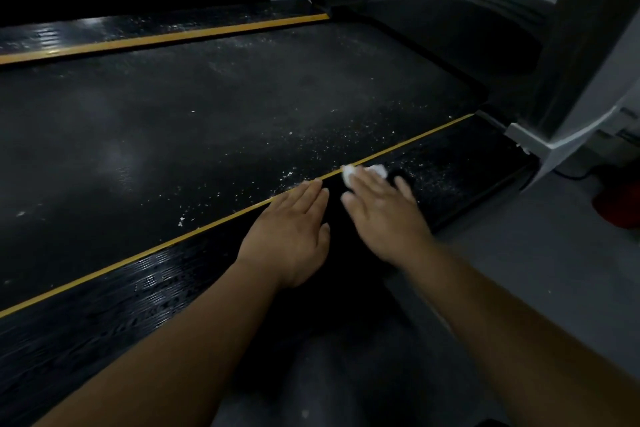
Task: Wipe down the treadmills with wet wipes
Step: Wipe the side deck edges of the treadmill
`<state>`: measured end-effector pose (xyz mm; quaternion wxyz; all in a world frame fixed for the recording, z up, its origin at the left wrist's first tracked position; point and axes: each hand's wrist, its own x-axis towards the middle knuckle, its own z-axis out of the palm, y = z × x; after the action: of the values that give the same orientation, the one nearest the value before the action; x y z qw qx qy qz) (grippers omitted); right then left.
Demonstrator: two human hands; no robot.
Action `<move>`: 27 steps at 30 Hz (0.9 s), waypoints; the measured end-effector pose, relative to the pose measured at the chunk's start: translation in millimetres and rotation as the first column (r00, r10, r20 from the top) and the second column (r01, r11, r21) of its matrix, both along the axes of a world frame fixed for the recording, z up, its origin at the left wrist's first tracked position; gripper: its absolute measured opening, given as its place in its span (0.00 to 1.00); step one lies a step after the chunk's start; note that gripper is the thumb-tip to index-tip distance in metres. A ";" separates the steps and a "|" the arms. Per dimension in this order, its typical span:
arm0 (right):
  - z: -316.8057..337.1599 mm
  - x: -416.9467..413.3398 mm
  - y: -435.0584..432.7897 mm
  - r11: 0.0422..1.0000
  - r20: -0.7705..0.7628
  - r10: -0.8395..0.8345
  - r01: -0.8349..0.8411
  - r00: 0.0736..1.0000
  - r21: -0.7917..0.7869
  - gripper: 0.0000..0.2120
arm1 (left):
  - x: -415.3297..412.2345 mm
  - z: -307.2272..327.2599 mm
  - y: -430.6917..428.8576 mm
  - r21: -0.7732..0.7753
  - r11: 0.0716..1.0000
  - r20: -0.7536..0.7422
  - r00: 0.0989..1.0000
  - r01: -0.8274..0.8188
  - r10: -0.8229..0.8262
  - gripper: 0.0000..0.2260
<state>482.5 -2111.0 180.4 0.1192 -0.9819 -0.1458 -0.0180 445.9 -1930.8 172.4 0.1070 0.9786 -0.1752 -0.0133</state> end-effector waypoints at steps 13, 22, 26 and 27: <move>-3.6 -19.8 13.3 0.994 -0.027 0.092 -0.091 0.995 0.060 0.26 | 3.4 -1.3 -0.3 -0.057 0.998 0.010 1.000 -0.012 0.012 0.38; -0.1 15.4 13.2 1.000 -0.025 -0.002 0.002 1.000 -0.014 0.27 | 2.3 2.2 -1.1 -0.039 0.999 0.000 1.000 -0.021 0.021 0.33; 6.2 25.7 -10.7 1.000 -0.050 -0.029 0.028 0.998 -0.007 0.23 | 3.1 2.2 -0.3 -0.042 0.999 -0.008 1.000 -0.015 0.015 0.29; 9.0 37.7 -18.9 0.995 -0.065 -0.100 0.100 0.993 -0.003 0.23 | 3.5 2.6 -0.4 -0.041 0.999 -0.014 1.000 -0.014 0.013 0.28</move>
<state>520.2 -2129.8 189.4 0.1230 -0.9881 -0.0925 0.0080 449.4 -1931.1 175.0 0.1285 0.9772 -0.1682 -0.0155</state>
